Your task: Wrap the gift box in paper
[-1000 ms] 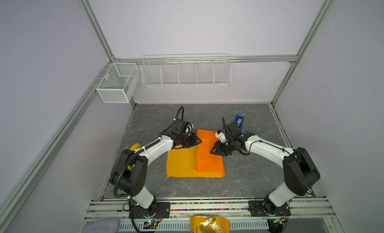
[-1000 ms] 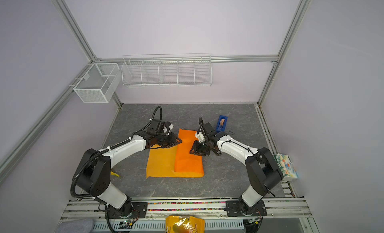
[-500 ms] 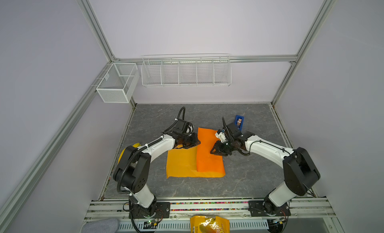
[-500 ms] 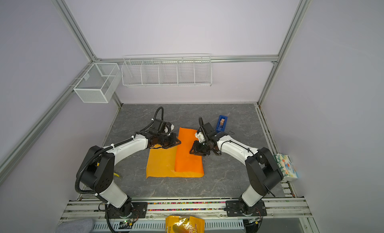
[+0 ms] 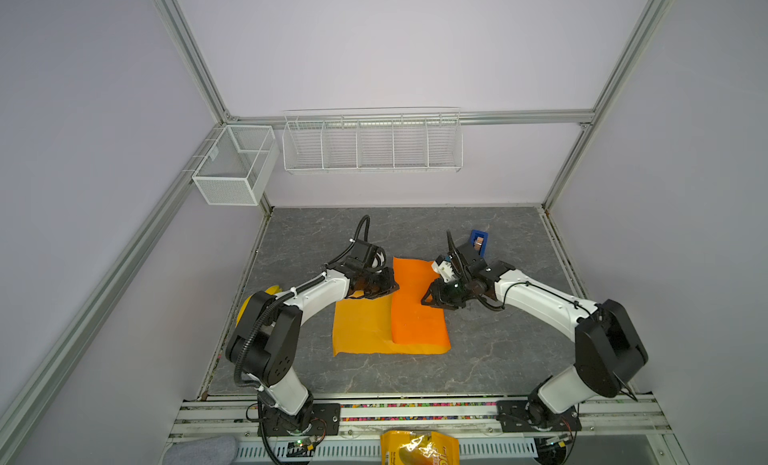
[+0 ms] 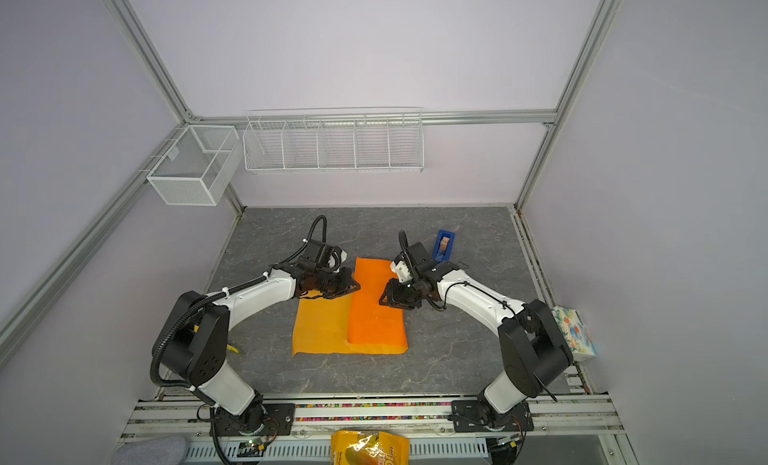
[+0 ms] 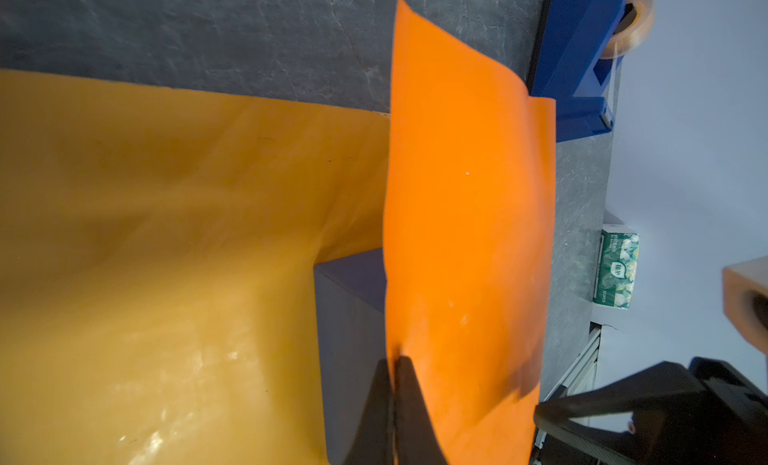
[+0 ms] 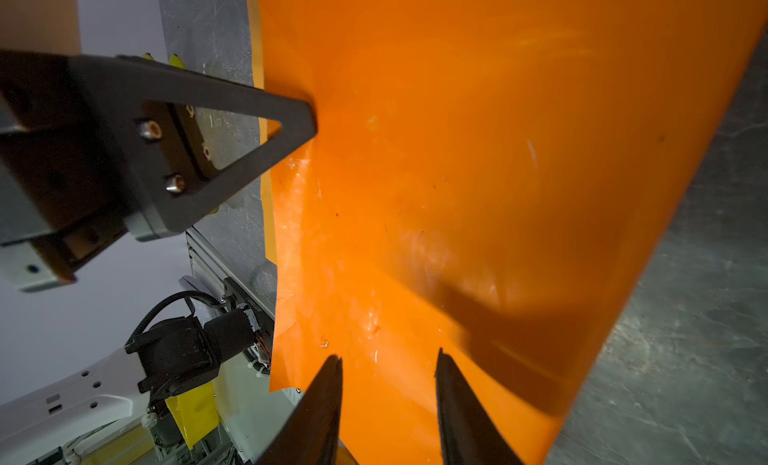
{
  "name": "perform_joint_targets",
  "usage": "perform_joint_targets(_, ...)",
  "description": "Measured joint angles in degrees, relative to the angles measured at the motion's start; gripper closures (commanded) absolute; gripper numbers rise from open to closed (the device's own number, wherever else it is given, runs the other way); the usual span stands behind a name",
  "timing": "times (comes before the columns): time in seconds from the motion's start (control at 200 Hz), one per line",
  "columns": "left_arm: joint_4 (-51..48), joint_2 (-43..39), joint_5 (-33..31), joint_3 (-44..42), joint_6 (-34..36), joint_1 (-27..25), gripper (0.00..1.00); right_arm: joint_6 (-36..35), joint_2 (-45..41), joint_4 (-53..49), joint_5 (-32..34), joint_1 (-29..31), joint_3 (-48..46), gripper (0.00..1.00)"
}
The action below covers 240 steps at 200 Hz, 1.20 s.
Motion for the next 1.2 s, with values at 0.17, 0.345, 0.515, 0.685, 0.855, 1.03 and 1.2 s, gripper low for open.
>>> perform_joint_targets(0.17,0.61,0.0,0.22,-0.33,-0.02,0.0,1.0,0.02,0.02,0.87,-0.2,0.0,-0.09,0.59)
perform_joint_targets(0.345,1.7,0.0,0.7,-0.79,-0.13,0.11,0.97,0.0,2.25,1.07,0.28,0.0,-0.55,0.61)
perform_joint_targets(0.515,1.31,-0.9,0.33,-1.25,-0.52,0.11,0.78,0.0,2.73,2.01,-0.59,-0.26,-0.92,0.61)
perform_joint_targets(0.685,0.22,-4.33,-0.11,-2.75,-1.14,0.11,0.63,0.0,2.73,2.36,-0.76,-0.26,-1.11,0.61)
perform_joint_targets(0.855,0.76,-6.45,1.22,-6.19,-1.62,-0.09,0.64,0.0,2.73,2.38,-0.81,-0.26,-1.11,0.61)
perform_joint_targets(1.03,1.05,-6.43,2.29,-8.52,-2.64,-1.51,0.85,0.0,2.69,2.36,-0.81,-0.26,-1.11,0.61)
perform_joint_targets(1.2,2.51,-7.32,2.58,-9.25,-3.82,-2.05,0.96,0.0,2.47,2.32,-0.72,-0.26,-1.14,0.61)
